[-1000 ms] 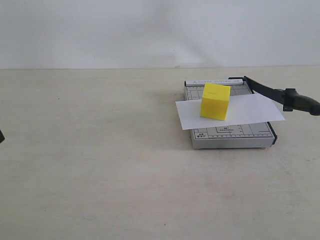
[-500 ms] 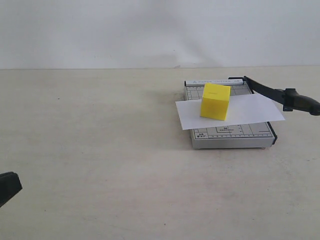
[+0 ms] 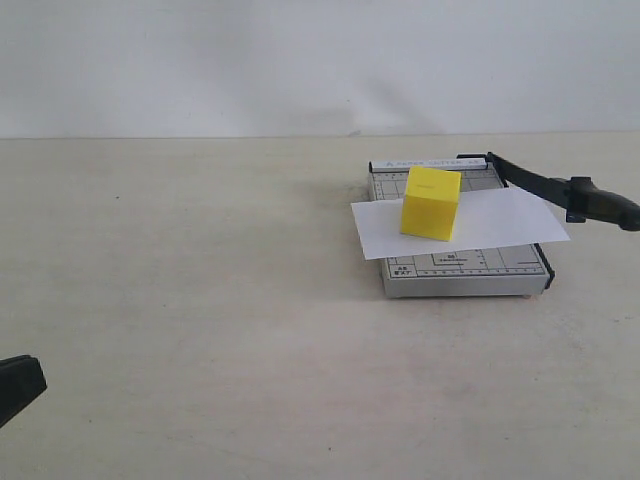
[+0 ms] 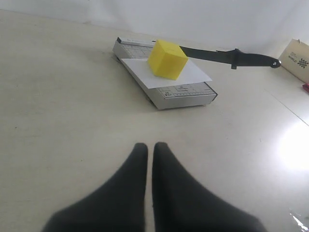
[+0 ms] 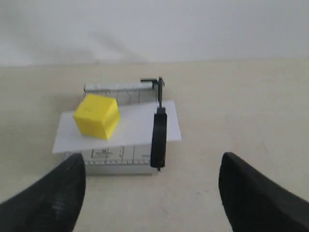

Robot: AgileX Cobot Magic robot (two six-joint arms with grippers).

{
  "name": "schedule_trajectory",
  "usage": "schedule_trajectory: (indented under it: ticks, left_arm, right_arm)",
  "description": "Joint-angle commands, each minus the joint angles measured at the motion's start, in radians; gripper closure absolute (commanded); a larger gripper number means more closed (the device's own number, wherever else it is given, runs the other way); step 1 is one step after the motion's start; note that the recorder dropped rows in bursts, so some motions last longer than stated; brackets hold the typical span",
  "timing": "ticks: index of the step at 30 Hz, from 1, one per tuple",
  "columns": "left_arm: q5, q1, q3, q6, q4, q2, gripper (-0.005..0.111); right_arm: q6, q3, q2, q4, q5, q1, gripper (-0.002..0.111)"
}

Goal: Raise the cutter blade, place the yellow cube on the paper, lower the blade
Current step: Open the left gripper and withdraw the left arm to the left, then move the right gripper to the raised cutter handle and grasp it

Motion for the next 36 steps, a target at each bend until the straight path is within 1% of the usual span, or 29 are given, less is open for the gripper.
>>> schedule_trajectory:
  ticks: [1, 3, 6, 9, 14, 20, 33, 35, 36]
  left_arm:
    - [0.000, 0.005, 0.004, -0.007, -0.011, -0.007, 0.102]
    - [0.000, 0.005, 0.004, -0.007, -0.011, -0.007, 0.102]
    - [0.000, 0.005, 0.004, -0.007, -0.011, -0.007, 0.102]
    - [0.000, 0.005, 0.004, -0.007, -0.011, -0.007, 0.102]
    - [0.000, 0.005, 0.004, -0.007, -0.011, -0.007, 0.102]
    - [0.000, 0.005, 0.004, -0.007, -0.011, -0.007, 0.102]
    - [0.000, 0.005, 0.004, -0.007, -0.011, -0.007, 0.102]
    - [0.000, 0.005, 0.004, -0.007, -0.011, -0.007, 0.102]
    - [0.000, 0.005, 0.004, -0.007, -0.011, -0.007, 0.102]
  right_arm:
    - [-0.023, -0.209, 0.285, -0.027, 0.284, 0.000, 0.039]
    - [-0.079, -0.302, 0.423, 0.012, 0.397, 0.000, 0.039]
    - [-0.158, -0.413, 0.586, 0.069, 0.477, 0.000, 0.039]
    - [-0.166, -0.512, 0.705, 0.056, 0.495, 0.000, 0.039]
    - [-0.182, -0.610, 0.834, 0.036, 0.523, 0.000, 0.039]
    - [-0.190, -0.622, 0.920, -0.027, 0.520, 0.000, 0.039]
    - [-0.198, -0.622, 1.005, -0.027, 0.471, 0.000, 0.040]
    - [-0.198, -0.622, 1.015, -0.015, 0.464, 0.000, 0.042]
    - [-0.198, -0.622, 1.017, -0.015, 0.464, 0.000, 0.045]
